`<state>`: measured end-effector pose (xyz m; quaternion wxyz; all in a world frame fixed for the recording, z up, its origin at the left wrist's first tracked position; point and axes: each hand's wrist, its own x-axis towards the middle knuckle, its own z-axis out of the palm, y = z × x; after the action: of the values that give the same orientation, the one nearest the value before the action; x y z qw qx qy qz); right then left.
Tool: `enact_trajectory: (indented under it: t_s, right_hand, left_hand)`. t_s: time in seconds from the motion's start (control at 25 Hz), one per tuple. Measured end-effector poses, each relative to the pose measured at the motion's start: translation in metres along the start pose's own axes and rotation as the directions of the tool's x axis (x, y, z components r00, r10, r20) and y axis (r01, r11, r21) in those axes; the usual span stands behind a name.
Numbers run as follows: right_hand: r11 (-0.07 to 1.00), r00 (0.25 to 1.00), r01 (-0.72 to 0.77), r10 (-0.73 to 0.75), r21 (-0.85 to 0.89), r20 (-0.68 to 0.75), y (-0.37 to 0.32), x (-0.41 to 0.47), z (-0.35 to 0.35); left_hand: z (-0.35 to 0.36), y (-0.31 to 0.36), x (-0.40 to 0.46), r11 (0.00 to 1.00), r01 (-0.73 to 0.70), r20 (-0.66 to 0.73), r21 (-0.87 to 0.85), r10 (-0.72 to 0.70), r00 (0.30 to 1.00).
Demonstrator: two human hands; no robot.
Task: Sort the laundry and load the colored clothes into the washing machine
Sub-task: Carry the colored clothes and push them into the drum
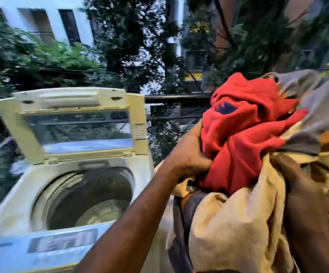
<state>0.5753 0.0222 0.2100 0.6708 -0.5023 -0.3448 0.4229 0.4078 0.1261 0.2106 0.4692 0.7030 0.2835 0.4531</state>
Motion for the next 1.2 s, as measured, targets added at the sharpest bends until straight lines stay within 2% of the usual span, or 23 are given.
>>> enact_trajectory:
  t_s: [0.12, 0.32, 0.48, 0.56, 0.64, 0.68, 0.72, 0.8, 0.88, 0.92, 1.0, 1.08, 1.16, 1.2]
  right_hand:
    - [0.996, 0.994, 0.089, -0.088, -0.014, 0.069, 0.0, -0.05, 0.075]
    - [0.951, 0.947, 0.309, -0.308, 0.0, 0.097, 0.012, -0.103, 0.196]
    - [0.924, 0.913, 0.382, -0.378, 0.004, 0.156, 0.037, -0.108, 0.278]
    - [0.912, 0.897, 0.411, -0.403, -0.004, 0.181, 0.061, -0.109, 0.31]
    - [0.904, 0.882, 0.427, -0.414, -0.01, 0.223, 0.093, -0.113, 0.333]
    - [0.908, 0.881, 0.42, -0.406, -0.006, 0.243, 0.113, -0.111, 0.341]
    - [0.912, 0.882, 0.411, -0.392, -0.017, 0.262, 0.134, -0.106, 0.346]
    - [0.889, 0.86, 0.444, -0.389, -0.11, 0.33, 0.176, -0.091, 0.35]
    - [0.826, 0.792, 0.535, -0.418, -0.178, 0.444, 0.223, -0.072, 0.346]
    - [0.784, 0.743, 0.587, -0.423, -0.203, 0.519, 0.244, -0.062, 0.341]
    - [0.699, 0.66, 0.655, -0.344, -0.287, 0.668, 0.288, -0.038, 0.33]
    - [0.672, 0.598, 0.64, -0.131, -0.373, 0.791, 0.326, -0.018, 0.325]
    - [0.697, 0.517, 0.576, 0.093, -0.427, 0.851, 0.353, 0.002, 0.324]
    - [0.698, 0.475, 0.567, 0.156, -0.437, 0.866, 0.364, 0.011, 0.326]
  left_hand:
    - [-0.078, 0.043, -0.063, 1.0, 0.001, -0.046, -0.009, -0.001, 0.999]
    - [-0.195, 0.08, -0.13, 0.949, -0.119, -0.188, 0.29, 0.178, 0.966]
    - [-0.27, 0.088, -0.155, 0.913, -0.101, -0.226, 0.395, 0.203, 0.953]
    - [-0.306, 0.072, -0.158, 0.907, -0.018, -0.307, 0.421, 0.161, 0.938]
    - [-0.336, 0.043, -0.165, 0.927, 0.153, -0.406, 0.342, -0.001, 0.914]
    - [-0.347, 0.025, -0.168, 0.928, 0.25, -0.474, 0.277, -0.095, 0.876]
    - [-0.354, 0.007, -0.171, 0.901, 0.331, -0.532, 0.281, -0.141, 0.835]
    - [-0.36, -0.032, -0.186, 0.88, 0.37, -0.583, 0.299, -0.138, 0.801]
    - [-0.371, -0.082, -0.204, 0.878, 0.412, -0.631, 0.245, -0.179, 0.755]
    - [-0.374, -0.104, -0.214, 0.858, 0.471, -0.629, 0.206, -0.253, 0.735]
    - [-0.382, -0.151, -0.235, 0.812, 0.564, -0.589, 0.151, -0.384, 0.711]
    - [-0.386, -0.187, -0.248, 0.746, 0.631, -0.544, 0.213, -0.446, 0.711]
    - [-0.385, -0.208, -0.25, 0.705, 0.541, -0.456, 0.46, -0.335, 0.824]
    - [-0.384, -0.218, -0.249, 0.698, 0.497, -0.41, 0.516, -0.308, 0.859]
